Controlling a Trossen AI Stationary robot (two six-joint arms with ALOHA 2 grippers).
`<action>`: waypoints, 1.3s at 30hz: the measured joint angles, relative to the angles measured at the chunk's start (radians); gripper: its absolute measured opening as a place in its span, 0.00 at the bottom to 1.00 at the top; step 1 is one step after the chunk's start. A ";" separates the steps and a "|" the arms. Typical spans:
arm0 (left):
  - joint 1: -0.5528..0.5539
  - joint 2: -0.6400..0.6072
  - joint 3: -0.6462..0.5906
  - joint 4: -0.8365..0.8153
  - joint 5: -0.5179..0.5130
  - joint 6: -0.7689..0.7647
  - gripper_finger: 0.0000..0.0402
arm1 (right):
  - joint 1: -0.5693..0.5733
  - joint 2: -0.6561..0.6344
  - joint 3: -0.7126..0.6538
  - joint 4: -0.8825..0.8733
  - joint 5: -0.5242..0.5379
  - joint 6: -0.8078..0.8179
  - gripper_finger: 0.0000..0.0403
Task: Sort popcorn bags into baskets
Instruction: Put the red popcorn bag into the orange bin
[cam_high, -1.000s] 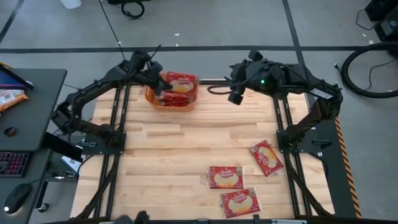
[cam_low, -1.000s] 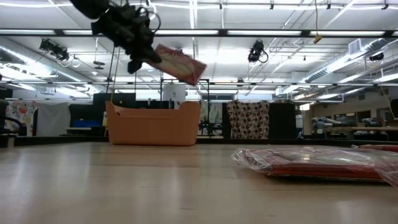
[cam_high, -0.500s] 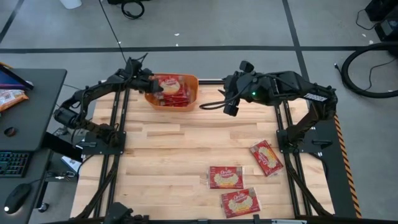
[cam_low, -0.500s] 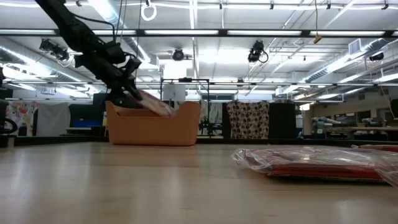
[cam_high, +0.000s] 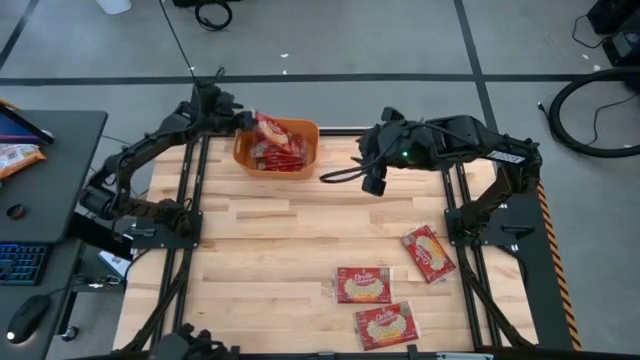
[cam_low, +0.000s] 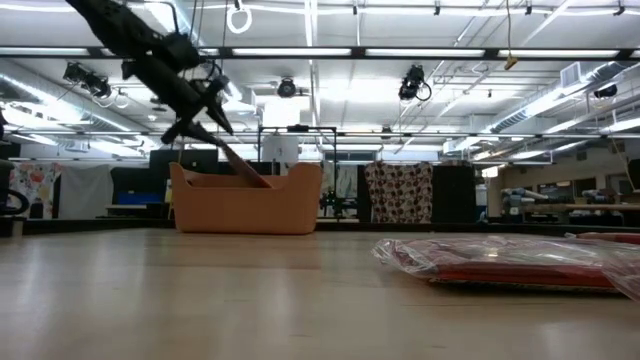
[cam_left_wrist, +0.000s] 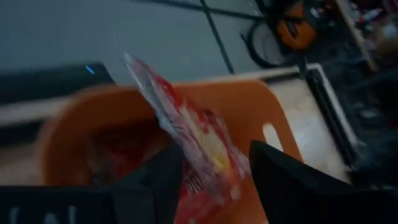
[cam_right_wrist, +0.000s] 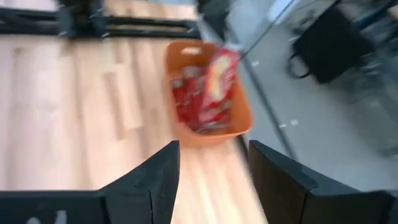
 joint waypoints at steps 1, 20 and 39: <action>0.000 -0.012 0.017 -0.023 -0.035 0.015 0.47 | -0.006 0.000 -0.003 -0.012 -0.029 0.014 0.48; -0.321 -0.068 0.166 -0.253 0.083 0.387 0.46 | -0.059 -0.001 -0.241 -0.207 -0.317 0.300 0.48; -0.453 -0.215 0.166 -0.231 -0.054 0.251 0.43 | 0.063 -0.115 -0.990 -0.023 -0.623 0.926 0.48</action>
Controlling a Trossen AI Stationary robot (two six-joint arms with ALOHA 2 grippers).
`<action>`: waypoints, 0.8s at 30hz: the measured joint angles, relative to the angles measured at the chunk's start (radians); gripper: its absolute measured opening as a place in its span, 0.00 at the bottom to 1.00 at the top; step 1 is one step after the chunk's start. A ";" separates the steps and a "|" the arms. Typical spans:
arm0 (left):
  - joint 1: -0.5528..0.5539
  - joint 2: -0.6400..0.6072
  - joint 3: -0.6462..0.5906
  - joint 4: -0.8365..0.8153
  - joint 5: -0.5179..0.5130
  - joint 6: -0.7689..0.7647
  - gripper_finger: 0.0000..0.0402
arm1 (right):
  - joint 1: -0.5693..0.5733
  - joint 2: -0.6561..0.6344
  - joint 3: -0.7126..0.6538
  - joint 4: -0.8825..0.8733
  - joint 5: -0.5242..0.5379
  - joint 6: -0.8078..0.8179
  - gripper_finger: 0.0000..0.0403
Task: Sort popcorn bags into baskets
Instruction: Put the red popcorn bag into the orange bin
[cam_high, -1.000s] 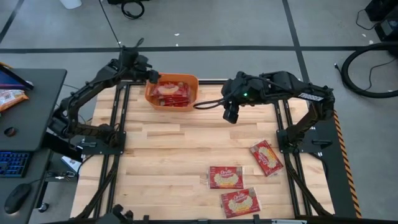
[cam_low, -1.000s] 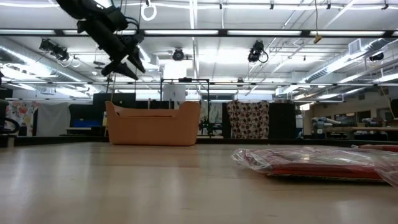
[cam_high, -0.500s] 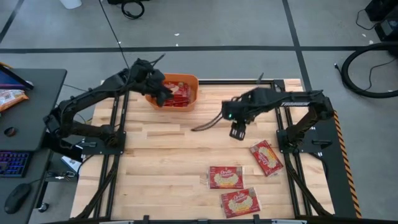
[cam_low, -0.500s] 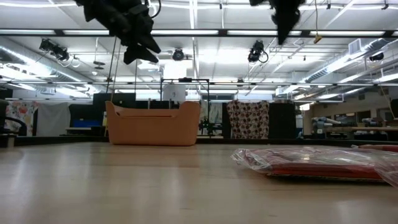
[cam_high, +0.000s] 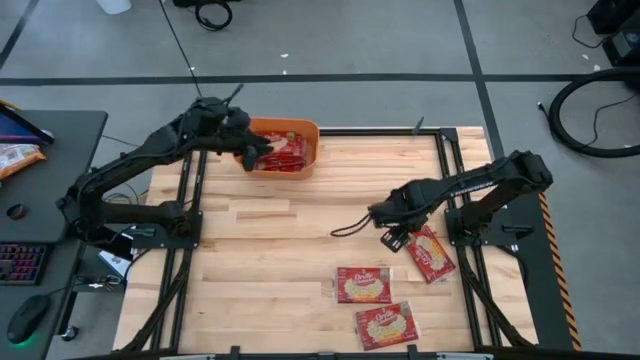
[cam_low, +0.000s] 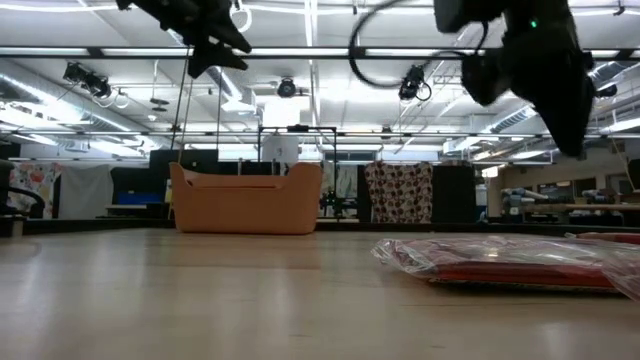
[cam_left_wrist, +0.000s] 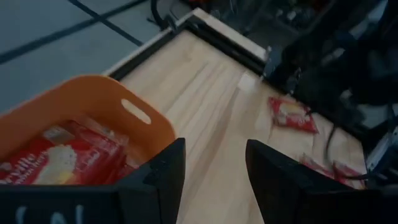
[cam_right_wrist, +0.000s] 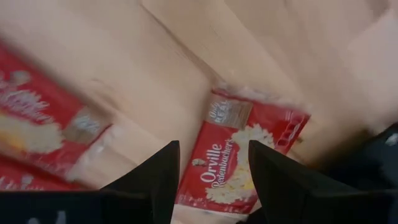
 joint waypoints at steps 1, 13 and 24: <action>0.000 -0.009 0.000 0.009 -0.003 -0.003 0.43 | 0.007 0.000 -0.026 0.016 -0.002 0.034 0.48; 0.000 -0.051 0.000 0.024 -0.004 -0.004 0.43 | 0.114 0.000 -0.230 0.145 -0.066 0.259 0.59; 0.001 -0.050 0.000 0.025 -0.004 -0.002 0.43 | 0.241 0.000 -0.290 0.245 -0.011 0.453 0.60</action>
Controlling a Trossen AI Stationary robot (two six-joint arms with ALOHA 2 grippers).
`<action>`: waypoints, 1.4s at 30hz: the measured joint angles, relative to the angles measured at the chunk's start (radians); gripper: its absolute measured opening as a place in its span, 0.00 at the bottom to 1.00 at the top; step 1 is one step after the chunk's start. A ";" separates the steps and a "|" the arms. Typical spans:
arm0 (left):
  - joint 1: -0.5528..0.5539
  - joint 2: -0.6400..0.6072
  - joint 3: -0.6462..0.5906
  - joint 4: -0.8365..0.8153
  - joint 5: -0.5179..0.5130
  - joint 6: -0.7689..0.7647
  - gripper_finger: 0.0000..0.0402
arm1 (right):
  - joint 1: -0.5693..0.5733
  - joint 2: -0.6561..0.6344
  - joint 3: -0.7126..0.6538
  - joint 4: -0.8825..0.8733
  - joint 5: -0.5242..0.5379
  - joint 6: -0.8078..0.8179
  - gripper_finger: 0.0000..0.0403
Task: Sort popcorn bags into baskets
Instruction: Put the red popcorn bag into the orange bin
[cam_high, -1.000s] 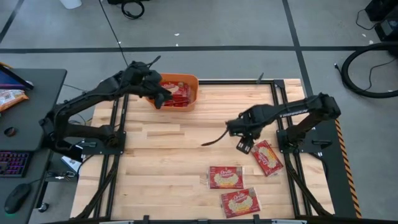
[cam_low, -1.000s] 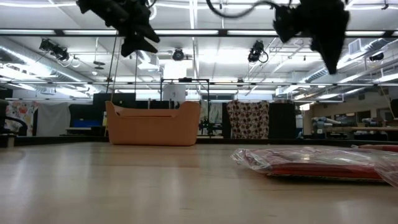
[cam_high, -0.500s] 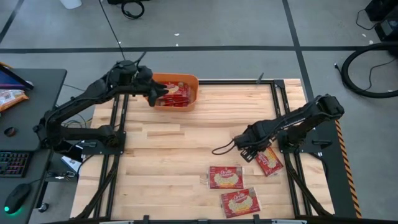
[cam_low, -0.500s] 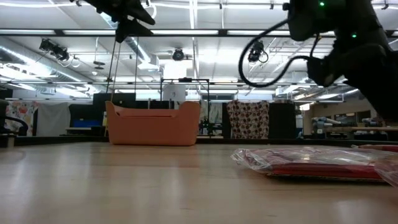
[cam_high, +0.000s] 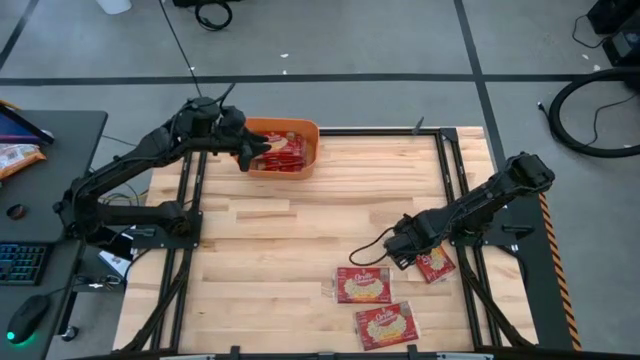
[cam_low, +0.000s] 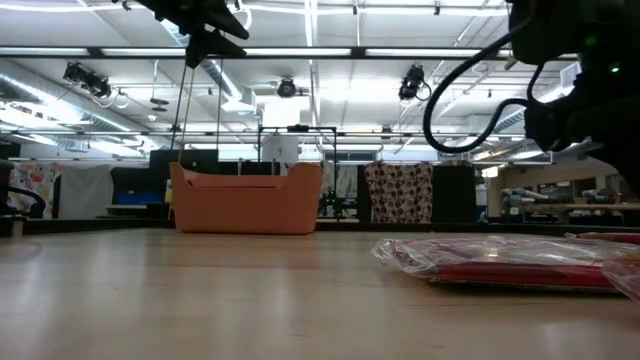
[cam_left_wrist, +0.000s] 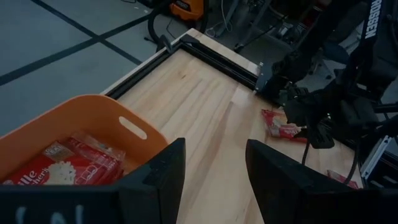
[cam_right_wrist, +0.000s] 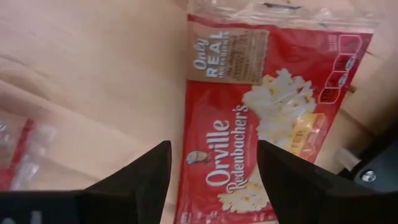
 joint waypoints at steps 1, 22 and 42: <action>0.000 0.000 0.000 0.001 0.000 0.000 0.43 | 0.008 0.000 -0.005 0.000 0.010 0.011 0.60; 0.000 0.000 -0.001 0.005 0.000 0.011 0.43 | 0.130 0.160 -0.018 0.076 0.060 0.020 0.53; -0.094 0.010 -0.001 -0.005 0.116 0.142 0.43 | 0.118 0.163 0.163 -0.045 0.122 -0.345 0.08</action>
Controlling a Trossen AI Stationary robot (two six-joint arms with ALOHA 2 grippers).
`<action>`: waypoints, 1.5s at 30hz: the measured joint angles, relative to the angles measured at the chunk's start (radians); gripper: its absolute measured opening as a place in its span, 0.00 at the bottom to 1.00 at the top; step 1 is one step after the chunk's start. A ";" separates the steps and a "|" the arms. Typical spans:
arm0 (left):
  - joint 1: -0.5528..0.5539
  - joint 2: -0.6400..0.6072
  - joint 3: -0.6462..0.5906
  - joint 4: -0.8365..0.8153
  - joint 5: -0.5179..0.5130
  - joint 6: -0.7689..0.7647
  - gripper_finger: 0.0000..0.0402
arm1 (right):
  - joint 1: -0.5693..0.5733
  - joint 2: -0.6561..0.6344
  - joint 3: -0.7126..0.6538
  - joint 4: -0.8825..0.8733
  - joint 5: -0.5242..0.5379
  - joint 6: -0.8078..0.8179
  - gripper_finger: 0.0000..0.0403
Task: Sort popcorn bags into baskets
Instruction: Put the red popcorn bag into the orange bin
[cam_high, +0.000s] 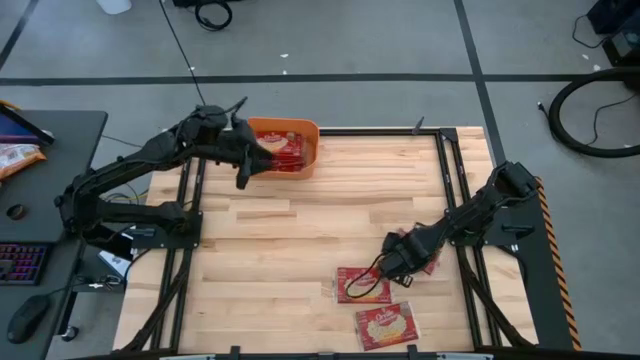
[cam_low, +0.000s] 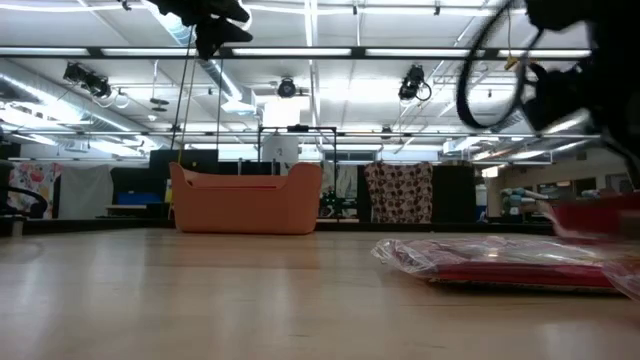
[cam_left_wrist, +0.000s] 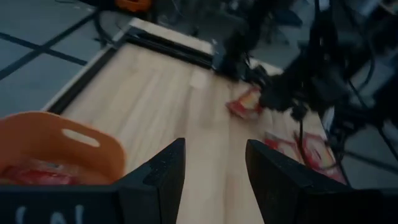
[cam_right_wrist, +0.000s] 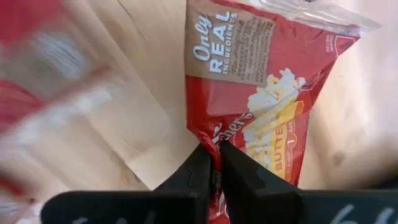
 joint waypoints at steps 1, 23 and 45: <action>-0.014 0.006 0.000 -0.009 -0.001 0.016 0.43 | -0.006 0.000 0.027 -0.011 0.019 -0.046 0.08; -0.371 0.209 -0.001 0.105 -0.181 0.221 0.69 | -0.399 -0.004 0.576 0.166 -0.245 -0.735 0.05; -0.426 0.267 0.000 0.239 -0.108 0.093 0.52 | -0.591 -0.003 0.579 0.435 -0.581 -0.656 0.07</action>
